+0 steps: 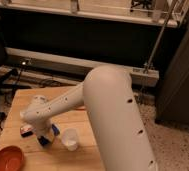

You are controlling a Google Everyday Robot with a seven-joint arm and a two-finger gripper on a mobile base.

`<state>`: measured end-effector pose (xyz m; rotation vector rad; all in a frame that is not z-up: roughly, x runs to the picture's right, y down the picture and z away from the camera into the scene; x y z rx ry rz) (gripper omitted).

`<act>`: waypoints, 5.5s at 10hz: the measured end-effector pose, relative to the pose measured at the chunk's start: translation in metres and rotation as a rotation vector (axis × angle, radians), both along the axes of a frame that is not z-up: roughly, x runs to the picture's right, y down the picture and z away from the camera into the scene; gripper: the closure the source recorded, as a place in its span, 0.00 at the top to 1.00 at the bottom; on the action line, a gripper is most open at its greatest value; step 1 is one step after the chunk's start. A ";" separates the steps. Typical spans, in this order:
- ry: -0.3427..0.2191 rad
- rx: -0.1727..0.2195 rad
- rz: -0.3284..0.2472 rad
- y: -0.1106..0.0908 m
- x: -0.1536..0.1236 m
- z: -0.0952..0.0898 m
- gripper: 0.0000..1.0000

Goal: Place the white sponge in the ceramic cup

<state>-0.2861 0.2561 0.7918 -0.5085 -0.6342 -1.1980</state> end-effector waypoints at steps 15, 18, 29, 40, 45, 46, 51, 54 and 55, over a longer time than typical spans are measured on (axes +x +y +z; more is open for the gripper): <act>0.020 -0.010 0.087 -0.008 0.000 -0.007 0.80; 0.053 -0.033 0.086 -0.007 0.005 -0.004 0.80; 0.107 -0.125 0.053 0.004 0.014 -0.003 0.38; 0.046 -0.110 0.040 -0.010 -0.005 0.003 0.38; -0.092 -0.061 0.081 -0.032 -0.024 -0.015 0.00; -0.146 -0.039 0.113 -0.044 -0.030 -0.027 0.00; -0.484 0.121 0.438 -0.118 -0.022 -0.097 0.00; -0.649 0.227 0.670 -0.146 0.015 -0.131 0.00; -0.711 0.282 0.767 -0.152 0.039 -0.147 0.00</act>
